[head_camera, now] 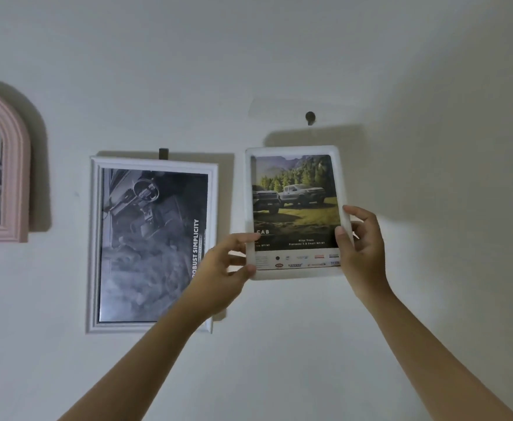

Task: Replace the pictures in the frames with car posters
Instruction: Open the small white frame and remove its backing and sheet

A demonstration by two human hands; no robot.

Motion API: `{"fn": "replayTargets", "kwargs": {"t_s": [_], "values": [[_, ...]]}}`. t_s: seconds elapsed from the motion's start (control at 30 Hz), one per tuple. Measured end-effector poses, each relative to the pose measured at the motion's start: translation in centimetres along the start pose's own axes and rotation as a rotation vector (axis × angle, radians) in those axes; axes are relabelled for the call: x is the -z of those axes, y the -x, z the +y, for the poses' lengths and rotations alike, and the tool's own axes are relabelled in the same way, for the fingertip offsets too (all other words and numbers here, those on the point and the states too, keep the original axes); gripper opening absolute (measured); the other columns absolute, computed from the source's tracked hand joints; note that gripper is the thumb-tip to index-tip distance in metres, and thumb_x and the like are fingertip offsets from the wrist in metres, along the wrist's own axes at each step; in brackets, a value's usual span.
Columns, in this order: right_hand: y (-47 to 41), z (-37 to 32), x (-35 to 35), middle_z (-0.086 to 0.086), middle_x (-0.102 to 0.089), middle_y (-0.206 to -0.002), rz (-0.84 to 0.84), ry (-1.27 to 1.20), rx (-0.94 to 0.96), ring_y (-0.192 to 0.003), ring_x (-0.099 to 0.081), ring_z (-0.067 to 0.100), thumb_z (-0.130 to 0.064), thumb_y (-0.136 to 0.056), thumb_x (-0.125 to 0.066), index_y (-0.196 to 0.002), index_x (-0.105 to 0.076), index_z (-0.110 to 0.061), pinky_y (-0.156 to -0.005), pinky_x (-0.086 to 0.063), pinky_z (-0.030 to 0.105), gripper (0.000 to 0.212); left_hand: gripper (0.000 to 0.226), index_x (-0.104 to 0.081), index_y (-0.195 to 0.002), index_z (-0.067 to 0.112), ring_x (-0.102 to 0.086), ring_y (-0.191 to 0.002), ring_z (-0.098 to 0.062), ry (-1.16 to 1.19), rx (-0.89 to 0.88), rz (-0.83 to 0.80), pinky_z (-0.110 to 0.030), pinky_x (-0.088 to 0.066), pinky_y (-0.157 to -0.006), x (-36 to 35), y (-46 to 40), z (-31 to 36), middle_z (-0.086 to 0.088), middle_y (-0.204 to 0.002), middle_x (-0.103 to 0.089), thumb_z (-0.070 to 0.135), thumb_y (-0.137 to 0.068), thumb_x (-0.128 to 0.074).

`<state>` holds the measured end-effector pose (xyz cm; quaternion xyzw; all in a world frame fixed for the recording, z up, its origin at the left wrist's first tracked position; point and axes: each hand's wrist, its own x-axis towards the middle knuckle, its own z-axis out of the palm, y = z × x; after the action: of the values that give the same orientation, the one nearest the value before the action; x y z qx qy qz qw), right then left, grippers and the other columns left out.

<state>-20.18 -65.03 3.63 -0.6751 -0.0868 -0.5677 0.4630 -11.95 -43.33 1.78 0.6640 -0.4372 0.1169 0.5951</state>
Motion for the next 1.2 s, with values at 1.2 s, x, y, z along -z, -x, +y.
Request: {"fn": "replayTargets", "kwargs": {"t_s": [1.2], "values": [[43.2,0.8,-8.5,-0.018,-0.067,-0.092,-0.590,-0.061,-0.584,-0.064,-0.054,0.000,0.002,-0.092,-0.046,-0.126,-0.057,-0.020,-0.061,-0.044,0.013,0.042,0.020,-0.064,-0.100,0.037,-0.067,-0.076,-0.018,-0.143,0.829,0.069,-0.033,-0.055,-0.072,1.6,28.9,-11.1,0.004,-0.102,-0.065,0.024,-0.086,-0.058]]}}
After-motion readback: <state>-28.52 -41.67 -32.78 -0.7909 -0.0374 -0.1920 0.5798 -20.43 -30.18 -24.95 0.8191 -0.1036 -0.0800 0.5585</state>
